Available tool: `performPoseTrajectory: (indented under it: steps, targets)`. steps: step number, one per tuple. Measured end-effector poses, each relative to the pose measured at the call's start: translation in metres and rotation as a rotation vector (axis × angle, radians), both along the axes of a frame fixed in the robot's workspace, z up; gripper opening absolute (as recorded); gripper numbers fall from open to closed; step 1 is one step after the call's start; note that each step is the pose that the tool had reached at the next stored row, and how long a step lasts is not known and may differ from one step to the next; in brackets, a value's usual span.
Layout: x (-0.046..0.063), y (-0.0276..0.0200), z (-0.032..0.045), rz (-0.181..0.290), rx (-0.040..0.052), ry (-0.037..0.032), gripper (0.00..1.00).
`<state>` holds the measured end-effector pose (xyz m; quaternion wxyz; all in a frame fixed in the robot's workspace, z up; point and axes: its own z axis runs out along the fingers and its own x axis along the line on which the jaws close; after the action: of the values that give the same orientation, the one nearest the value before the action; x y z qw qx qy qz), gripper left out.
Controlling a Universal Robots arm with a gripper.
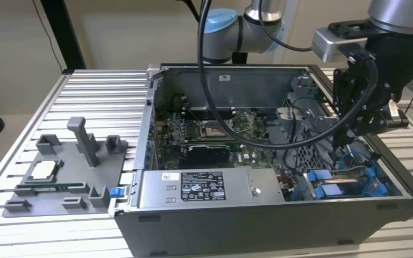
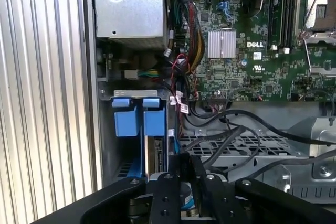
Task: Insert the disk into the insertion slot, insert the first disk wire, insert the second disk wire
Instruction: 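Insert the first disk wire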
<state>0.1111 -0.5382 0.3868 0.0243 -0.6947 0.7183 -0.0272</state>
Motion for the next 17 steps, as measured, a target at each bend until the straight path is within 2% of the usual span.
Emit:
performPoseTrajectory:
  steps: [3, 15, 16, 17]
  targets:
    - [-0.0001, 0.0000, -0.0002, 0.000, 0.0071, -0.0048, 1.00]
    - [-0.0003, 0.0000, -0.0007, 0.000, 0.0163, -0.0145, 1.00]
    - [-0.0003, 0.0000, -0.0007, 0.000, 0.0163, -0.0145, 0.00]
    - [-0.0003, 0.0000, -0.0007, 0.000, 0.0163, -0.0147, 0.00]
